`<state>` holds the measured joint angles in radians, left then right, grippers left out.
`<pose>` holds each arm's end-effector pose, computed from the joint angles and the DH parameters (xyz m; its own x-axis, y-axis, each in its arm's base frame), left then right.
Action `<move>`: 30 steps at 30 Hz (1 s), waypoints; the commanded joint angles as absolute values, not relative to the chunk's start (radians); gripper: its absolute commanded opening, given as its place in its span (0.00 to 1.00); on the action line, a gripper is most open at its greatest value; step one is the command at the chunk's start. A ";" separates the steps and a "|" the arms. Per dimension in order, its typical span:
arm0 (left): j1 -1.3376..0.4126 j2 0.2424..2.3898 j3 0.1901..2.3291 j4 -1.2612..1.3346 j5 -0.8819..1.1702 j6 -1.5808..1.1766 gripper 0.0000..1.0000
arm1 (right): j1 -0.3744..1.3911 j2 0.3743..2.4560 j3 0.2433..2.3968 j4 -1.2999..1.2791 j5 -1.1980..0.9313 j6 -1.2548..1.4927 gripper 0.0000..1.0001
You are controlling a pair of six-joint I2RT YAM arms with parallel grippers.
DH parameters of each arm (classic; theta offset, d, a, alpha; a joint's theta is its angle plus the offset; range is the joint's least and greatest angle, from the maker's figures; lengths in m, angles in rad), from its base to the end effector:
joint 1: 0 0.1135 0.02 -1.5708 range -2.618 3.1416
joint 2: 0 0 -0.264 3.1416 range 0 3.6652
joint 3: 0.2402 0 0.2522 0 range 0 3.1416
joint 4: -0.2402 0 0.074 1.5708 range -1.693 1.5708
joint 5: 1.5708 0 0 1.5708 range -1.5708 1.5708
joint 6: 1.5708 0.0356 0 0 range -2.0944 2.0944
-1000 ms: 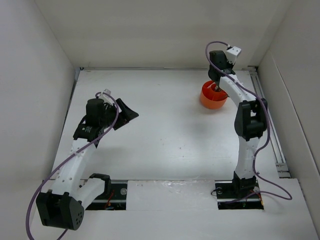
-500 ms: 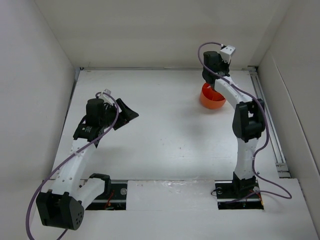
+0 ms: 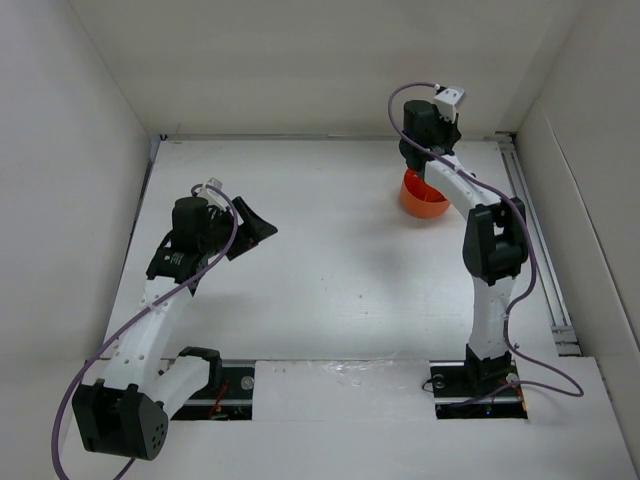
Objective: Sort the stationery into containers
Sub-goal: Place the pen in the storage box.
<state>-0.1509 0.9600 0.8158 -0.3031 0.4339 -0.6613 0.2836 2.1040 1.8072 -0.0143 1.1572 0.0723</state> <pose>0.2108 -0.0472 0.3080 -0.6514 -0.4646 -0.5999 0.1408 0.7029 -0.6972 0.4796 0.1058 0.2996 -0.2408 -0.0399 -0.9698 0.7438 0.6343 -0.2108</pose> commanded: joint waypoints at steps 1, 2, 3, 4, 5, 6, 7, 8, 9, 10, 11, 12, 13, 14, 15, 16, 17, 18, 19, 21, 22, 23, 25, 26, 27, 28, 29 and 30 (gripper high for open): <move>-0.155 0.948 0.847 -0.278 0.439 -0.640 0.66 | 0.293 2.068 1.807 0.086 1.207 0.014 0.00; -0.155 0.948 0.856 -0.278 0.439 -0.640 0.66 | 0.293 2.078 1.807 0.101 1.207 0.000 0.00; -0.155 0.957 0.856 -0.278 0.439 -0.640 0.66 | 0.304 2.079 1.807 0.110 1.207 -0.021 0.00; -0.155 0.957 0.856 -0.278 0.439 -0.640 0.66 | 0.304 2.089 1.807 0.121 1.207 -0.032 0.00; -0.155 0.957 0.865 -0.278 0.439 -0.631 0.66 | 0.316 2.089 1.807 0.142 1.216 -0.043 0.00; -0.155 0.957 0.865 -0.278 0.439 -0.630 0.66 | 0.316 2.101 1.807 0.143 1.216 -0.052 0.00; -0.155 0.957 0.865 -0.278 0.439 -0.630 0.66 | 0.325 2.112 1.807 0.167 1.216 -0.067 0.00; -0.155 0.966 0.874 -0.278 0.439 -0.630 0.66 | 0.325 2.112 1.807 0.181 1.216 -0.080 0.00; -0.155 0.966 0.874 -0.287 0.439 -0.630 0.66 | 0.336 2.124 1.798 0.192 1.216 -0.090 0.00; -0.155 0.966 0.874 -0.287 0.439 -0.630 0.66 | 0.336 2.125 1.798 0.192 1.226 -0.101 0.00; -0.155 0.966 0.874 -0.287 0.439 -0.621 0.66 | 0.336 2.135 1.798 0.205 1.226 -0.116 0.00; -0.164 0.966 0.883 -0.287 0.439 -0.621 0.66 | 0.345 2.135 1.798 0.219 1.226 -0.117 0.00; -0.164 0.966 0.884 -0.297 0.430 -0.621 0.66 | 0.345 2.147 1.798 0.219 1.226 -0.129 0.00; -0.175 0.966 0.884 -0.298 0.430 -0.612 0.66 | 0.345 2.148 1.798 0.232 1.226 -0.141 0.00; -0.175 0.966 0.884 -0.298 0.430 -0.612 0.66 | 0.345 2.157 1.798 0.242 1.226 -0.153 0.00; -0.175 0.966 0.884 -0.298 0.430 -0.612 0.66 | 0.345 2.157 1.798 0.242 1.226 -0.153 0.00; -0.175 0.966 0.884 -0.307 0.430 -0.612 0.66 | 0.345 2.157 1.798 0.251 1.235 -0.166 0.00; -0.175 0.966 0.884 -0.307 0.420 -0.603 0.66 | 0.345 2.167 1.798 0.261 1.235 -0.176 0.00; -0.175 0.966 0.884 -0.307 0.420 -0.603 0.66 | 0.345 2.168 1.798 0.284 1.244 -0.187 0.00; -0.175 0.966 0.893 -0.319 0.410 -0.592 0.66 | 0.345 2.177 1.798 0.310 1.244 -0.224 0.00; -0.175 0.966 0.893 -0.328 0.410 -0.592 0.66 | 0.345 2.177 1.798 0.333 1.244 -0.235 0.00; -0.175 0.966 0.893 -0.328 0.410 -0.592 0.66 | 0.345 2.186 1.807 0.333 1.253 -0.235 0.00; -0.184 0.976 0.902 -0.328 0.410 -0.583 0.66 | 0.345 2.186 1.807 0.333 1.253 -0.247 0.00; -0.184 0.976 0.902 -0.328 0.410 -0.583 0.66 | 0.345 2.195 1.807 0.342 1.253 -0.247 0.00; -0.184 0.976 0.902 -0.328 0.410 -0.583 0.66 | 0.336 2.195 1.807 0.342 1.253 -0.258 0.00; -0.184 0.976 0.902 -0.328 0.400 -0.583 0.66 | 0.336 2.195 1.807 0.351 1.253 -0.258 0.00; -0.184 0.976 0.902 -0.328 0.400 -0.583 0.66 | 0.336 2.195 1.807 0.351 1.253 -0.258 0.00; -0.184 0.976 0.902 -0.328 0.400 -0.583 0.66 | 0.336 2.195 1.807 0.351 1.253 -0.258 0.00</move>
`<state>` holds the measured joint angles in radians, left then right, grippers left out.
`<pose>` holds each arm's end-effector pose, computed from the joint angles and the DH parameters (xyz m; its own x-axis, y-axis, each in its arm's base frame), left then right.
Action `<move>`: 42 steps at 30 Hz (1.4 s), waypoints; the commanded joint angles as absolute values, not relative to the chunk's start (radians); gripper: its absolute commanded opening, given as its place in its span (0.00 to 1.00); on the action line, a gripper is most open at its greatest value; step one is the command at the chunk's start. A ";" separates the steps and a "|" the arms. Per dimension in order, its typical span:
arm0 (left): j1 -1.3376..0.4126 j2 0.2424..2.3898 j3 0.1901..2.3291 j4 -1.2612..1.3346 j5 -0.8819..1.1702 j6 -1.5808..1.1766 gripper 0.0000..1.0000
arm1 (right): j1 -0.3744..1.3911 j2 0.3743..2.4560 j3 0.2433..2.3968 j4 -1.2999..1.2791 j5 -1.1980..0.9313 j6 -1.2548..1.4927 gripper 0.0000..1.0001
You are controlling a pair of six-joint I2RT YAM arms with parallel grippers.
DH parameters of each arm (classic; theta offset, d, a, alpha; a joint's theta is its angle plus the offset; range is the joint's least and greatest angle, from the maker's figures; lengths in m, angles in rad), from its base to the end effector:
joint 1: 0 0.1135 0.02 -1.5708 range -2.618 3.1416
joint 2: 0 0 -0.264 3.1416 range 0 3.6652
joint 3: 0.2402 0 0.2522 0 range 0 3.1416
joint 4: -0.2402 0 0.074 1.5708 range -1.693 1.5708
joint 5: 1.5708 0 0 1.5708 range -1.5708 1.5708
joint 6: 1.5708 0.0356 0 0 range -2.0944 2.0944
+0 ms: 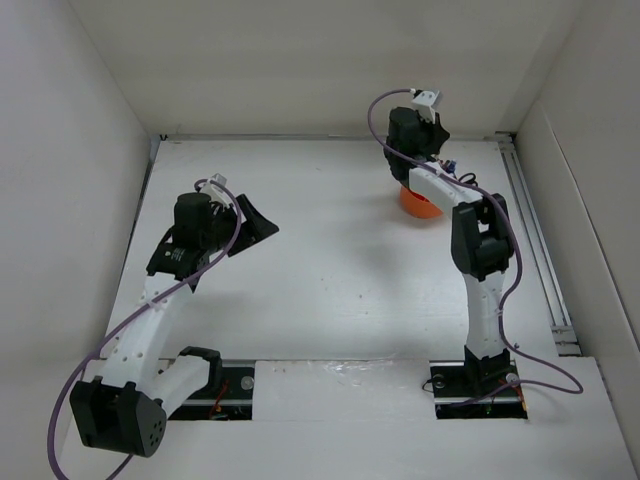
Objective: Sort the stationery into containers
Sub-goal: Place the pen in the storage box, then reset both arms
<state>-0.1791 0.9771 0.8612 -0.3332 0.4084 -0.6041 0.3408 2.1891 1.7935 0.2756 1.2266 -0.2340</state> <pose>0.2126 -0.0529 0.3173 -0.6444 -0.4131 -0.6435 0.1816 0.7347 -0.6536 0.4896 0.1381 0.2793 -0.2878 -0.1851 -0.9396 0.7210 0.6039 -0.3398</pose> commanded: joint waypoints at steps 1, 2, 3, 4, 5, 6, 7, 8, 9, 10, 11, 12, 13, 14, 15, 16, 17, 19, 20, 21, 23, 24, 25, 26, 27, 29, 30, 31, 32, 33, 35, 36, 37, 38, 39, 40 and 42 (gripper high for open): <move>-0.184 0.976 0.902 -0.328 0.400 -0.583 0.66 | 0.336 2.195 1.807 0.351 1.253 -0.258 0.00; -0.184 0.985 0.902 -0.328 0.400 -0.583 0.66 | 0.336 2.204 1.807 0.351 1.253 -0.258 0.00; -0.184 0.985 0.902 -0.328 0.400 -0.583 0.68 | 0.336 2.204 1.796 0.351 1.253 -0.258 0.00; -0.184 0.985 0.902 -0.328 0.400 -0.583 0.68 | 0.336 2.204 1.796 0.360 1.253 -0.258 0.00; -0.184 0.985 0.902 -0.328 0.400 -0.583 0.68 | 0.336 2.213 1.786 0.360 1.253 -0.258 0.00; -0.184 0.985 0.902 -0.328 0.400 -0.583 0.68 | 0.336 2.214 1.786 0.360 1.262 -0.258 0.00; -0.184 0.985 0.902 -0.328 0.400 -0.583 0.68 | 0.336 2.214 1.786 0.360 1.262 -0.258 0.00; -0.184 0.985 0.902 -0.328 0.400 -0.583 0.68 | 0.336 2.223 1.776 0.371 1.262 -0.268 0.00; -0.184 0.994 0.902 -0.328 0.400 -0.583 0.68 | 0.336 2.223 1.776 0.371 1.262 -0.268 0.00; -0.184 0.994 0.902 -0.328 0.400 -0.583 0.68 | 0.336 2.223 1.776 0.371 1.262 -0.268 0.00; -0.184 0.994 0.902 -0.328 0.400 -0.583 0.68 | 0.336 2.223 1.776 0.371 1.262 -0.268 0.00; -0.184 0.994 0.902 -0.328 0.400 -0.574 0.68 | 0.336 2.232 1.776 0.371 1.262 -0.268 0.00; -0.184 0.994 0.902 -0.328 0.400 -0.574 0.68 | 0.336 2.232 1.776 0.382 1.272 -0.268 0.00; -0.184 1.003 0.902 -0.328 0.400 -0.574 0.68 | 0.336 2.232 1.776 0.382 1.272 -0.278 0.00; -0.184 1.003 0.902 -0.328 0.400 -0.574 0.68 | 0.336 2.232 1.776 0.382 1.281 -0.278 0.00; -0.184 1.003 0.902 -0.328 0.400 -0.574 0.68 | 0.336 2.232 1.776 0.382 1.281 -0.278 0.00; -0.184 1.003 0.902 -0.328 0.400 -0.574 0.68 | 0.336 2.241 1.776 0.391 1.293 -0.278 0.02; -0.184 1.012 0.902 -0.328 0.400 -0.574 0.68 | 0.336 2.241 1.776 0.391 1.304 -0.278 0.10; -0.184 1.012 0.902 -0.328 0.400 -0.574 0.68 | 0.336 2.241 1.767 0.400 1.304 -0.278 0.14; -0.184 1.012 0.902 -0.328 0.400 -0.574 0.68 | 0.336 2.231 1.757 0.409 1.313 -0.278 0.19; -0.184 1.012 0.902 -0.319 0.400 -0.574 0.68 | 0.347 2.220 1.747 0.410 1.313 -0.278 0.35; -0.184 1.012 0.902 -0.319 0.400 -0.574 0.68 | 0.356 2.209 1.747 0.410 1.313 -0.278 0.42; -0.184 1.012 0.902 -0.319 0.400 -0.574 0.68 | 0.356 2.209 1.738 0.410 1.313 -0.269 0.47; -0.184 1.012 0.902 -0.319 0.400 -0.574 0.68 | 0.368 2.197 1.738 0.410 1.313 -0.268 0.55; -0.184 1.012 0.902 -0.319 0.400 -0.574 0.68 | 0.380 2.197 1.738 0.410 1.313 -0.268 0.58; -0.184 1.012 0.902 -0.319 0.400 -0.574 0.68 | 0.394 2.172 1.738 0.410 1.313 -0.258 0.65; -0.184 1.012 0.902 -0.319 0.400 -0.574 0.68 | 0.394 2.157 1.738 0.410 1.313 -0.258 0.66; -0.184 1.012 0.902 -0.319 0.400 -0.574 0.68 | 0.409 2.139 1.738 0.410 1.313 -0.258 0.68; -0.184 1.012 0.902 -0.319 0.400 -0.574 0.68 | 0.425 2.128 1.749 0.410 1.313 -0.258 0.70; -0.184 1.012 0.902 -0.319 0.400 -0.574 0.68 | 0.436 2.115 1.749 0.410 1.313 -0.249 0.74; -0.184 1.012 0.911 -0.319 0.400 -0.574 0.68 | 0.468 2.074 1.759 0.400 1.304 -0.249 0.79; -0.184 1.012 0.923 -0.319 0.400 -0.583 0.68 | 0.483 2.057 1.759 0.375 1.290 -0.214 0.85; -0.184 1.012 0.923 -0.319 0.400 -0.583 0.68 | 0.497 2.040 1.770 0.347 1.264 -0.195 0.89; -0.184 1.012 0.937 -0.319 0.400 -0.583 0.73 | 0.530 2.007 1.798 0.253 1.249 -0.166 0.93; -0.184 1.022 0.957 -0.319 0.409 -0.583 0.99 | 0.549 1.990 1.818 0.171 1.215 -0.075 0.96; -0.184 1.022 0.966 -0.319 0.410 -0.583 1.00 | 0.570 1.971 1.833 0.105 1.174 -0.039 1.00; -0.184 1.022 0.998 -0.319 0.410 -0.583 1.00 | 0.629 1.913 1.877 -0.091 1.044 0.052 1.00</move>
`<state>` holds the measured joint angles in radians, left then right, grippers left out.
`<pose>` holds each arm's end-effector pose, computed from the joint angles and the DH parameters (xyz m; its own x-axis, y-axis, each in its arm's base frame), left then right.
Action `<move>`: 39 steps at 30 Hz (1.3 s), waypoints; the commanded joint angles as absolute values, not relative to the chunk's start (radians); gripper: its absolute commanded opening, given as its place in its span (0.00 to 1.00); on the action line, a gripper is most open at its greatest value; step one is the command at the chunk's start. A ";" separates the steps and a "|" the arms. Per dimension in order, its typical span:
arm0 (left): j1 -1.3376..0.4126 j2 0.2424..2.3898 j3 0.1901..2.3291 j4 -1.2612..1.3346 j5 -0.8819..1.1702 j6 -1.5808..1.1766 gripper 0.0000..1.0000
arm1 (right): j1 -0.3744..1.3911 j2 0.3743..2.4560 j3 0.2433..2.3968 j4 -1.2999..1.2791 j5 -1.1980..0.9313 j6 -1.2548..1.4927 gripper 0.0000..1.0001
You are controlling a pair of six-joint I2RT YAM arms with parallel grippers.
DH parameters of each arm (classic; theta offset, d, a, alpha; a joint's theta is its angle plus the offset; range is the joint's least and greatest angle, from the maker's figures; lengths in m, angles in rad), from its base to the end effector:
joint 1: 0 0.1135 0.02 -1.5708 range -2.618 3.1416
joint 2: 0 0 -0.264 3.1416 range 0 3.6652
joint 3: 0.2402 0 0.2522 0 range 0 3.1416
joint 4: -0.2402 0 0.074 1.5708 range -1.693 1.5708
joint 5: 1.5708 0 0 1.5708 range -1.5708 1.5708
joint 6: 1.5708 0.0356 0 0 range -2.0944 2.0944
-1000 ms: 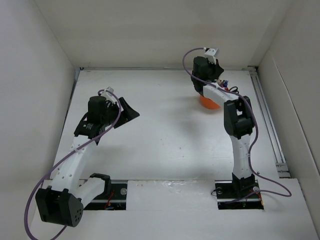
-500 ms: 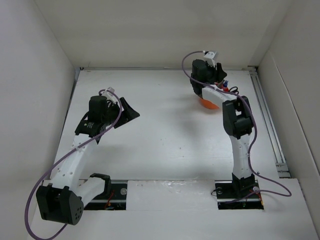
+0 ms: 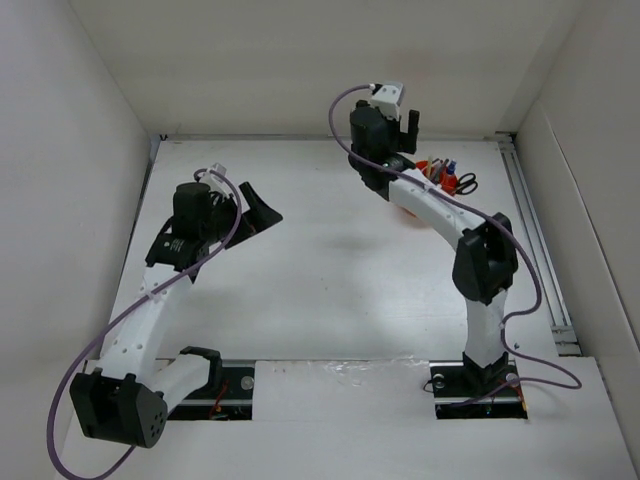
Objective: Sort the stationery into containers
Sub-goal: Reset both arms
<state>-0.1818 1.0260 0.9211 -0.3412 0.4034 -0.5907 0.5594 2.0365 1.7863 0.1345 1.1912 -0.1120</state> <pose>0.2231 -0.0552 0.3272 -0.6390 -0.4033 -0.6549 0.1911 0.7416 -0.6431 0.4221 0.2253 0.3368 -0.1626 -0.1507 -0.9751 0.5707 0.7918 -0.2176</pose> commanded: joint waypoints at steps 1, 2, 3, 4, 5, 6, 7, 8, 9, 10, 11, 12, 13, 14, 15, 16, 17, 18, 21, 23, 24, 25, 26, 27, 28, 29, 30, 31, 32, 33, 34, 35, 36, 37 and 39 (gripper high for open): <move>-0.184 1.022 1.009 -0.310 0.410 -0.583 1.00 | 0.643 1.893 1.893 -0.159 0.966 0.137 1.00; -0.184 1.022 1.020 -0.310 0.399 -0.583 1.00 | 0.653 1.875 1.913 -0.229 0.816 0.196 1.00; -0.184 1.022 1.029 -0.301 0.399 -0.583 1.00 | 0.653 1.858 1.952 -0.364 0.739 0.262 1.00; -0.184 1.031 1.043 -0.289 0.390 -0.592 1.00 | 0.653 1.820 1.953 -0.449 0.584 0.363 1.00; -0.184 1.031 1.043 -0.288 0.390 -0.601 1.00 | 0.653 1.795 1.953 -0.449 0.583 0.408 1.00; -0.184 1.031 1.052 -0.273 0.390 -0.601 1.00 | 0.644 1.769 1.953 -0.477 0.449 0.446 1.00; -0.184 1.031 1.052 -0.262 0.390 -0.613 1.00 | 0.632 1.708 1.921 -0.497 0.377 0.466 1.00; -0.184 1.031 1.052 -0.235 0.390 -0.627 1.00 | 0.632 1.675 1.898 -0.508 0.312 0.475 1.00; -0.184 1.031 1.052 -0.223 0.399 -0.627 1.00 | 0.620 1.643 1.872 -0.508 0.188 0.476 1.00; -0.184 1.031 1.064 -0.213 0.399 -0.637 1.00 | 0.608 1.582 1.820 -0.508 0.125 0.476 1.00; -0.184 1.043 1.074 -0.204 0.409 -0.637 1.00 | 0.607 1.553 1.793 -0.508 0.070 0.476 1.00; -0.184 1.054 1.074 -0.204 0.410 -0.637 1.00 | 0.607 1.522 1.767 -0.524 0.030 0.476 1.00; -0.184 1.054 1.089 -0.204 0.410 -0.637 1.00 | 0.607 1.491 1.735 -0.535 -0.024 0.476 1.00; -0.184 1.066 1.098 -0.204 0.410 -0.637 1.00 | 0.607 1.424 1.659 -0.535 -0.046 0.485 1.00; -0.184 1.066 1.109 -0.204 0.410 -0.637 1.00 | 0.607 1.387 1.616 -0.535 -0.057 0.504 1.00; -0.184 1.075 1.109 -0.204 0.399 -0.646 1.00 | 0.607 1.349 1.567 -0.535 -0.057 0.520 1.00; -0.175 1.075 1.109 -0.204 0.399 -0.659 1.00 | 0.607 1.310 1.463 -0.514 -0.057 0.532 1.00; -0.175 1.084 1.118 -0.204 0.399 -0.660 1.00 | 0.607 1.236 1.410 -0.505 -0.057 0.558 1.00; -0.135 1.085 1.118 -0.183 0.420 -0.696 1.00 | 0.617 1.101 1.234 -0.505 -0.006 0.613 1.00; -0.135 1.085 1.127 -0.183 0.396 -0.706 1.00 | 0.617 1.046 1.168 -0.514 0.027 0.663 1.00; -0.135 1.085 1.137 -0.183 0.382 -0.706 1.00 | 0.617 1.004 1.114 -0.523 0.044 0.672 1.00; -0.135 1.085 1.137 -0.183 0.382 -0.706 1.00 | 0.626 0.987 1.089 -0.540 0.067 0.695 1.00; -0.126 1.085 1.137 -0.196 0.370 -0.718 1.00 | 0.626 0.973 1.072 -0.558 0.089 0.712 1.00; -0.126 1.095 1.137 -0.196 0.370 -0.718 1.00 | 0.626 0.963 1.042 -0.592 0.128 0.722 1.00; -0.126 1.095 1.121 -0.196 0.389 -0.718 1.00 | 0.626 0.948 1.025 -0.603 0.146 0.723 1.00; -0.126 1.106 1.108 -0.133 0.434 -0.718 1.00 | 0.626 0.948 1.008 -0.613 0.162 0.747 1.00; -0.126 1.115 1.098 -0.132 0.495 -0.718 1.00 | 0.626 0.936 0.991 -0.626 0.199 0.761 1.00; -0.126 1.115 1.080 -0.123 0.495 -0.718 1.00 | 0.626 0.925 0.959 -0.638 0.210 0.773 1.00; -0.126 1.124 1.063 -0.104 0.505 -0.718 1.00 | 0.626 0.925 0.939 -0.638 0.210 0.784 1.00; -0.126 1.115 1.042 -0.085 0.505 -0.741 1.00 | 0.626 0.914 0.924 -0.649 0.210 0.784 1.00; -0.126 1.105 1.022 -0.069 0.505 -0.750 1.00 | 0.626 0.914 0.911 -0.660 0.219 0.794 1.00; -0.126 1.085 0.994 -0.058 0.496 -0.750 1.00 | 0.635 0.904 0.890 -0.660 0.219 0.808 1.00; -0.126 1.085 0.983 -0.058 0.495 -0.750 1.00 | 0.635 0.904 0.881 -0.669 0.219 0.819 1.00; -0.126 1.071 0.983 -0.058 0.482 -0.750 1.00 | 0.635 0.894 0.870 -0.669 0.228 0.830 1.00; -0.126 1.060 0.959 -0.075 0.465 -0.750 1.00 | 0.635 0.884 0.838 -0.669 0.244 0.850 1.00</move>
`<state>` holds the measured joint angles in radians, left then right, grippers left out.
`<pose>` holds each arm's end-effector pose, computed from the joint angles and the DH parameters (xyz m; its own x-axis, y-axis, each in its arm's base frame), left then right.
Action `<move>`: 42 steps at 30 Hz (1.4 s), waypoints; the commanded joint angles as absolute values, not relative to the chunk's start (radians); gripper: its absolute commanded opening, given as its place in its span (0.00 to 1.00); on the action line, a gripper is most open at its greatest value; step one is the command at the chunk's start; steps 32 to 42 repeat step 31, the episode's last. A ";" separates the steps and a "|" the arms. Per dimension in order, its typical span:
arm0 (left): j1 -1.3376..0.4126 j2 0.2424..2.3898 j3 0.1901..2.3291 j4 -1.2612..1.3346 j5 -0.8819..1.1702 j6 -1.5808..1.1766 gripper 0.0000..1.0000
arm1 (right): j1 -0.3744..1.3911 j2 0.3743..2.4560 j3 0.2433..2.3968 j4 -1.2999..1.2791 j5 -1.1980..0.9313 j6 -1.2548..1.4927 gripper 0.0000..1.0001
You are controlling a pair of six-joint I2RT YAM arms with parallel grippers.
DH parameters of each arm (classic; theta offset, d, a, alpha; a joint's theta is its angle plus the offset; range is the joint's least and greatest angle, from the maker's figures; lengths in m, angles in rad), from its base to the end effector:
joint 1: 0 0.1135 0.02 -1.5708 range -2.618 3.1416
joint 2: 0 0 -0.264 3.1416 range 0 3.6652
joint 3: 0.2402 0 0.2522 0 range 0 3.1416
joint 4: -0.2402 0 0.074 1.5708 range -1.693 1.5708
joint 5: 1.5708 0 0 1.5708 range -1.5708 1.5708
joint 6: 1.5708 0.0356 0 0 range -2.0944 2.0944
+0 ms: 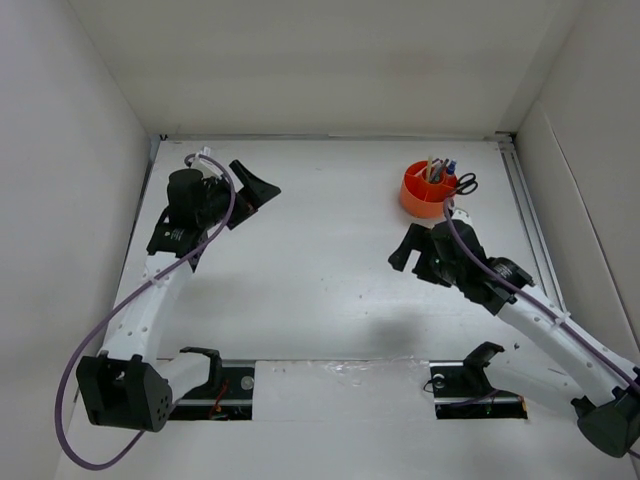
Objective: Sort the stationery into containers
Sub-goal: Reset both arms
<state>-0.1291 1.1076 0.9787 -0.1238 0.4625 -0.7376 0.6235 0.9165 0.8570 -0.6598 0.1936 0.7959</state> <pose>0.2510 -0.0486 0.3512 -0.5491 -0.5356 -0.6416 0.2356 0.6373 -0.7337 0.1577 0.1050 0.2965 -0.6997 0.3605 -0.6169 0.0635 0.8914 0.4488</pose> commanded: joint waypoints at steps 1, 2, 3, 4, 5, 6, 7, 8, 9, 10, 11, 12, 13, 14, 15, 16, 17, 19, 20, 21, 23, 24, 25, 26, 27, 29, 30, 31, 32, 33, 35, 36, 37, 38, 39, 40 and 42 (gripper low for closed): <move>-0.126 1.046 0.959 -0.092 0.453 -0.739 1.00 | 0.635 0.884 0.828 -0.669 0.244 0.850 1.00; -0.126 1.046 0.959 -0.101 0.440 -0.729 1.00 | 0.635 0.884 0.828 -0.669 0.256 0.859 1.00; -0.126 1.034 0.950 -0.101 0.440 -0.729 1.00 | 0.635 0.884 0.828 -0.669 0.256 0.859 1.00; -0.126 1.020 0.950 -0.129 0.430 -0.720 1.00 | 0.635 0.884 0.828 -0.669 0.256 0.859 1.00; -0.126 1.020 0.950 -0.129 0.420 -0.719 1.00 | 0.635 0.884 0.828 -0.669 0.256 0.859 1.00; -0.126 1.006 0.950 -0.139 0.420 -0.707 1.00 | 0.635 0.893 0.828 -0.669 0.256 0.859 1.00; -0.126 0.994 0.940 -0.149 0.420 -0.697 1.00 | 0.635 0.903 0.828 -0.669 0.256 0.859 1.00; -0.136 0.994 0.940 -0.149 0.411 -0.696 1.00 | 0.635 0.904 0.828 -0.657 0.256 0.859 1.00; -0.137 0.994 0.940 -0.158 0.411 -0.687 1.00 | 0.635 0.917 0.828 -0.657 0.256 0.859 1.00; -0.149 0.983 0.940 -0.158 0.402 -0.687 1.00 | 0.635 0.931 0.828 -0.657 0.256 0.859 1.00; -0.159 0.983 0.940 -0.169 0.402 -0.674 1.00 | 0.635 0.931 0.828 -0.657 0.256 0.870 1.00; -0.160 0.983 0.940 -0.169 0.402 -0.664 1.00 | 0.644 0.942 0.828 -0.657 0.256 0.870 1.00; -0.160 0.983 0.940 -0.169 0.402 -0.664 1.00 | 0.644 0.942 0.828 -0.657 0.256 0.879 1.00; -0.160 0.974 0.930 -0.169 0.402 -0.664 1.00 | 0.644 0.942 0.828 -0.657 0.267 0.879 1.00; -0.160 0.974 0.930 -0.169 0.402 -0.664 1.00 | 0.644 0.942 0.839 -0.657 0.267 0.879 1.00; -0.160 0.974 0.930 -0.169 0.402 -0.664 1.00 | 0.644 0.951 0.839 -0.657 0.276 0.879 1.00; -0.170 0.974 0.919 -0.169 0.402 -0.655 1.00 | 0.644 0.951 0.850 -0.666 0.276 0.879 1.00; -0.170 0.974 0.919 -0.147 0.411 -0.655 1.00 | 0.644 0.951 0.859 -0.675 0.297 0.879 1.00; -0.170 0.974 0.919 -0.147 0.411 -0.655 1.00 | 0.644 0.951 0.859 -0.684 0.298 0.879 1.00; -0.170 0.974 0.908 -0.137 0.422 -0.655 1.00 | 0.644 0.951 0.870 -0.684 0.307 0.888 1.00; -0.170 0.965 0.896 -0.123 0.432 -0.655 1.00 | 0.644 0.951 0.870 -0.696 0.319 0.888 1.00; -0.170 0.965 0.887 -0.123 0.433 -0.655 1.00 | 0.644 0.951 0.879 -0.706 0.319 0.897 1.00; -0.170 0.965 0.887 -0.112 0.442 -0.655 1.00 | 0.644 0.951 0.879 -0.706 0.328 0.897 1.00; -0.170 0.965 0.887 -0.112 0.451 -0.646 1.00 | 0.644 0.951 0.879 -0.706 0.339 0.897 1.00; -0.170 0.965 0.878 -0.103 0.451 -0.634 1.00 | 0.644 0.960 0.888 -0.715 0.339 0.897 1.00; -0.170 0.965 0.877 -0.113 0.463 -0.624 1.00 | 0.644 0.960 0.899 -0.724 0.359 0.910 1.00; -0.170 0.965 0.887 -0.123 0.453 -0.624 1.00 | 0.644 0.960 0.899 -0.736 0.380 0.910 1.00; -0.170 0.965 0.887 -0.123 0.453 -0.611 1.00 | 0.644 0.960 0.908 -0.753 0.396 0.919 1.00; -0.170 0.965 0.887 -0.123 0.453 -0.611 1.00 | 0.644 0.960 0.908 -0.753 0.396 0.919 1.00; -0.170 0.965 0.887 -0.123 0.453 -0.611 1.00 | 0.644 0.960 0.908 -0.753 0.396 0.919 1.00; -0.170 0.965 0.887 -0.123 0.453 -0.611 1.00 | 0.644 0.960 0.908 -0.753 0.396 0.919 1.00; -0.170 0.965 0.887 -0.123 0.453 -0.611 1.00 | 0.644 0.960 0.908 -0.753 0.396 0.919 1.00; -0.170 0.965 0.887 -0.123 0.453 -0.611 1.00 | 0.644 0.960 0.908 -0.753 0.396 0.919 1.00; -0.170 0.965 0.887 -0.123 0.453 -0.611 1.00 | 0.644 0.960 0.908 -0.753 0.396 0.919 1.00; -0.170 0.965 0.887 -0.123 0.453 -0.611 1.00 | 0.644 0.960 0.908 -0.753 0.396 0.919 1.00; -0.170 0.965 0.887 -0.123 0.453 -0.611 1.00 | 0.644 0.960 0.908 -0.753 0.396 0.919 1.00; -0.170 0.965 0.887 -0.123 0.453 -0.611 1.00 | 0.644 0.960 0.908 -0.753 0.396 0.919 1.00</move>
